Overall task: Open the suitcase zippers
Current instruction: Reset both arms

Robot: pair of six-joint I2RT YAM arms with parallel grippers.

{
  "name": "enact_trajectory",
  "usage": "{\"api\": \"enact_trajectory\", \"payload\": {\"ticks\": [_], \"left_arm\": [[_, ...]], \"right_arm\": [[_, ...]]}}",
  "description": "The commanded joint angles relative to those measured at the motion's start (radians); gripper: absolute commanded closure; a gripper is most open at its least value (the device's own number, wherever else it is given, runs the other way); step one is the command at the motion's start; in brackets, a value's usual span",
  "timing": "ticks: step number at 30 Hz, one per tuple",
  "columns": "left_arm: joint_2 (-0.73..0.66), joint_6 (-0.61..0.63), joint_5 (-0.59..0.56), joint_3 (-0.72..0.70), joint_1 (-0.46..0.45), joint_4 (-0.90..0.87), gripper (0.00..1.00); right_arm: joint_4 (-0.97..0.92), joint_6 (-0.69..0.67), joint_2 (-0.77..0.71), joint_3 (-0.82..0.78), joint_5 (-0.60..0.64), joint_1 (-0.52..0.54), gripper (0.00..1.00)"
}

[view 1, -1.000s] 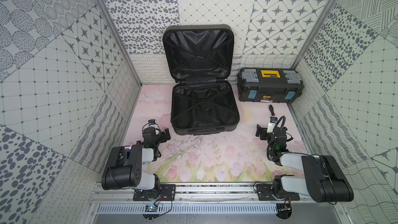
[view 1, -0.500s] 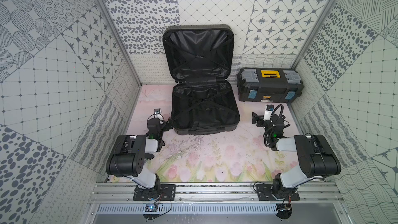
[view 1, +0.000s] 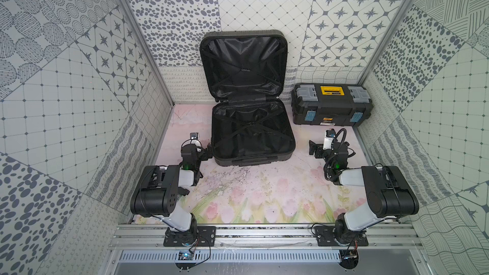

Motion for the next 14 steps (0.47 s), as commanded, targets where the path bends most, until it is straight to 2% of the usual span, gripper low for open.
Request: {"api": "enact_trajectory", "payload": {"ticks": [1, 14], "left_arm": [[0.002, 0.023, 0.011, 0.010, -0.002, -0.006, 0.01], [0.002, 0.021, 0.017, 0.010, 0.000, -0.006, 0.01]], "right_arm": [[0.030, -0.006, -0.007, -0.002, -0.009, 0.000, 0.01], [0.031, -0.005, -0.007, -0.001, -0.010, 0.000, 0.01]]}}
